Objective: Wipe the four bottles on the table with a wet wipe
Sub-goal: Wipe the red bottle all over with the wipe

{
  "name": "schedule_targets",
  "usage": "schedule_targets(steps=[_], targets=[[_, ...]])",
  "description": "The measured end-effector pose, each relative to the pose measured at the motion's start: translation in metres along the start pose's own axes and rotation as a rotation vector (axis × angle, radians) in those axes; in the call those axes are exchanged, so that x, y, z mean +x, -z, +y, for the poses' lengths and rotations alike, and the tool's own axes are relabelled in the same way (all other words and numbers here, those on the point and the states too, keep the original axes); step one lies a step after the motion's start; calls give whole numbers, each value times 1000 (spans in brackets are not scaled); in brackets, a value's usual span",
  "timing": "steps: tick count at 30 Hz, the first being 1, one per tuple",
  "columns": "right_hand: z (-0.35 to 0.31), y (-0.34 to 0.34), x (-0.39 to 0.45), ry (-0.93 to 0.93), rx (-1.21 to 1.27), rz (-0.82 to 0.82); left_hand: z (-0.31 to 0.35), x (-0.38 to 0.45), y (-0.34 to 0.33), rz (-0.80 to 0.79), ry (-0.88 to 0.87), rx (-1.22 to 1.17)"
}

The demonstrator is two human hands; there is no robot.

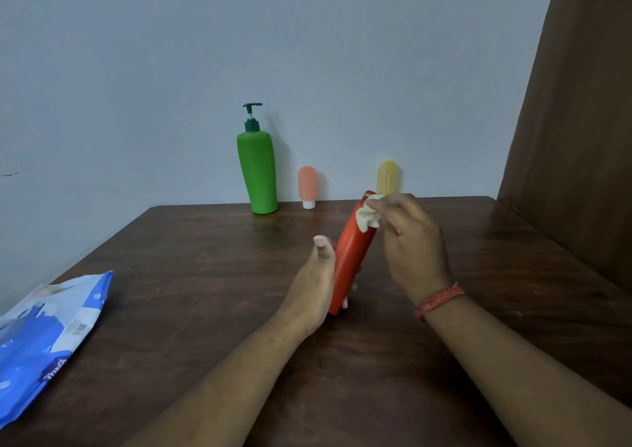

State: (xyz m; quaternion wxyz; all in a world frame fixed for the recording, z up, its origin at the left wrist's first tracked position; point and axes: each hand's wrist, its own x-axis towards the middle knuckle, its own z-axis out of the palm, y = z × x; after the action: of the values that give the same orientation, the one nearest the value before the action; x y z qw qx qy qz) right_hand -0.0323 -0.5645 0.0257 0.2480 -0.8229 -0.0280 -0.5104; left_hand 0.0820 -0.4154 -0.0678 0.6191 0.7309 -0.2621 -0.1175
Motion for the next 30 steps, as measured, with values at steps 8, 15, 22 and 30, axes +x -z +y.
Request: schedule_targets(steps=[8,15,22,30], targets=[[-19,-11,-9,406,-297,-287,75,-48,4,-16,-22,-7],[-12,-3,-3,289,-339,-255,74,-46,1,-5,8,4],[-47,-25,-21,456,-201,-471,71,-35,12,94,164,-570],[-47,-32,-27,589,-88,-685,68,-32,30,56,378,-876]])
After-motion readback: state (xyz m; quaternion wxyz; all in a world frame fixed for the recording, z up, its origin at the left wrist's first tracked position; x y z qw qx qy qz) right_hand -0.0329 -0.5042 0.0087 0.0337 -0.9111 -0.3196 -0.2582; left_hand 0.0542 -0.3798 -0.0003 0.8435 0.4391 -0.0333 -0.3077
